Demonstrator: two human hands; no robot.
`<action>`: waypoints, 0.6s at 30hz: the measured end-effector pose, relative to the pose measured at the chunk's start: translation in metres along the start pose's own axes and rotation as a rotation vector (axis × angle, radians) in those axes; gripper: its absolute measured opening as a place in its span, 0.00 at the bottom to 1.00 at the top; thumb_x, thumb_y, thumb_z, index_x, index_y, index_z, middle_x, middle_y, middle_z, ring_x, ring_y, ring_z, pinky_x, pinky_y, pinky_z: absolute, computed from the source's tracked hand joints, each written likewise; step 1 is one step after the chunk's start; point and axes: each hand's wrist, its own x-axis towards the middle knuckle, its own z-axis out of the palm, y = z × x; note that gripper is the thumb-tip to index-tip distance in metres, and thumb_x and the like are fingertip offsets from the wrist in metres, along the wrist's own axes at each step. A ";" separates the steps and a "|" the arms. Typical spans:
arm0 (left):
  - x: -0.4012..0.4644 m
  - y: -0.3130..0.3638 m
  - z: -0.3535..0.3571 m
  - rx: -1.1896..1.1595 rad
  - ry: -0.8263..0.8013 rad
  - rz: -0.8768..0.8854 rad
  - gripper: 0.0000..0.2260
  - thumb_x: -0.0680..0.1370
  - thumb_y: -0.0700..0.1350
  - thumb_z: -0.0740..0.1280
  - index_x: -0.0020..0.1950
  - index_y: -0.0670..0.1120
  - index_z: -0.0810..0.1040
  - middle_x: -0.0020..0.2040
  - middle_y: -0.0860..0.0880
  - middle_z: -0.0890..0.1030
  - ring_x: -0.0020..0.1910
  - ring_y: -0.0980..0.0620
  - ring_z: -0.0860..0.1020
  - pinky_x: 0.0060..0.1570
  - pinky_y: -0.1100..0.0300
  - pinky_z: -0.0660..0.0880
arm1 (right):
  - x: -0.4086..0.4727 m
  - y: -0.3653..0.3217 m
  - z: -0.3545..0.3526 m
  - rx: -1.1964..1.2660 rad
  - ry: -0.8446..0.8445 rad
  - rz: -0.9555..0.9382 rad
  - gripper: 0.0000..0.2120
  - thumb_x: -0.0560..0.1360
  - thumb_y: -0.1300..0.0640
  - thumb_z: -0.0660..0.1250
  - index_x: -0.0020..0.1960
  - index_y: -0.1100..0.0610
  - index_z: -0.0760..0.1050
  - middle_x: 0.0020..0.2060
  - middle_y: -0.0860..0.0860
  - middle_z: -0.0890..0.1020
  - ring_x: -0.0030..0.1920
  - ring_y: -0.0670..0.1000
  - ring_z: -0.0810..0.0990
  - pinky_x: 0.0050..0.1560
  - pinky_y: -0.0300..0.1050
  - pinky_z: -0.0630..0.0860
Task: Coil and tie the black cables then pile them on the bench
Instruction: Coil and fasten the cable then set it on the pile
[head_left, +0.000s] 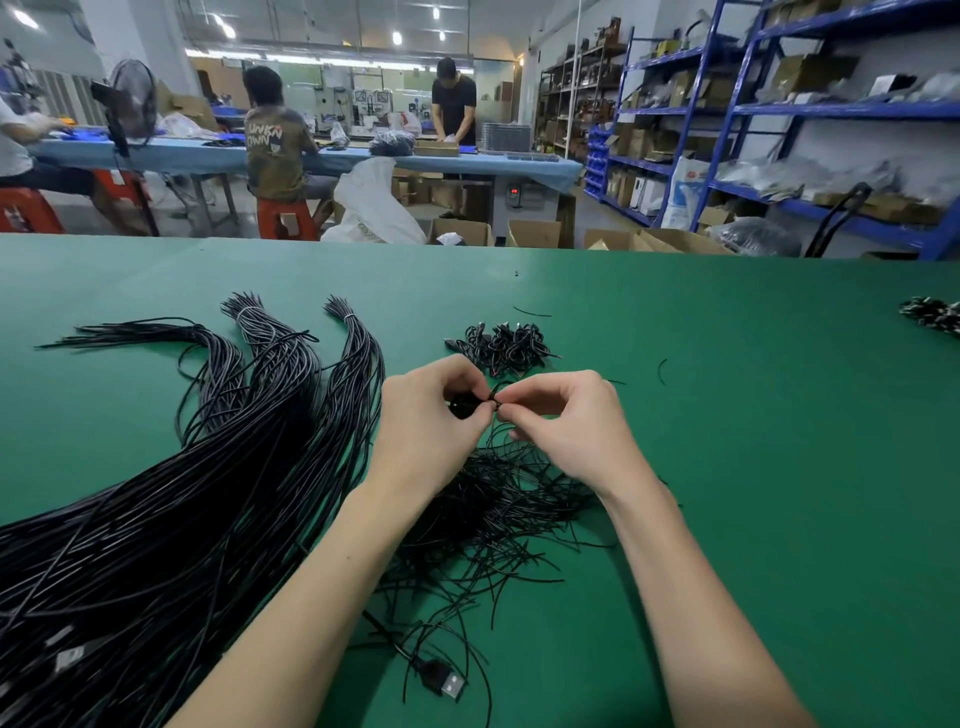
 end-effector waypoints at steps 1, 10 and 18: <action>0.000 0.000 0.000 0.006 0.001 0.014 0.08 0.69 0.38 0.76 0.38 0.49 0.80 0.35 0.57 0.82 0.39 0.60 0.80 0.39 0.72 0.72 | 0.000 0.000 -0.001 -0.026 0.001 -0.021 0.07 0.73 0.60 0.77 0.42 0.48 0.87 0.34 0.42 0.87 0.35 0.43 0.86 0.44 0.35 0.82; -0.001 0.007 -0.001 0.050 -0.028 0.151 0.08 0.71 0.36 0.74 0.40 0.47 0.78 0.36 0.55 0.82 0.38 0.53 0.81 0.43 0.53 0.78 | -0.001 -0.005 0.000 0.228 0.002 0.091 0.02 0.74 0.60 0.78 0.43 0.57 0.86 0.36 0.52 0.88 0.39 0.50 0.88 0.44 0.43 0.85; -0.005 0.004 0.006 -0.006 -0.058 0.058 0.09 0.70 0.37 0.75 0.39 0.48 0.78 0.35 0.55 0.82 0.38 0.57 0.81 0.42 0.65 0.77 | 0.001 0.008 0.002 0.093 0.005 0.054 0.05 0.76 0.60 0.75 0.43 0.54 0.83 0.33 0.50 0.86 0.34 0.48 0.87 0.39 0.35 0.81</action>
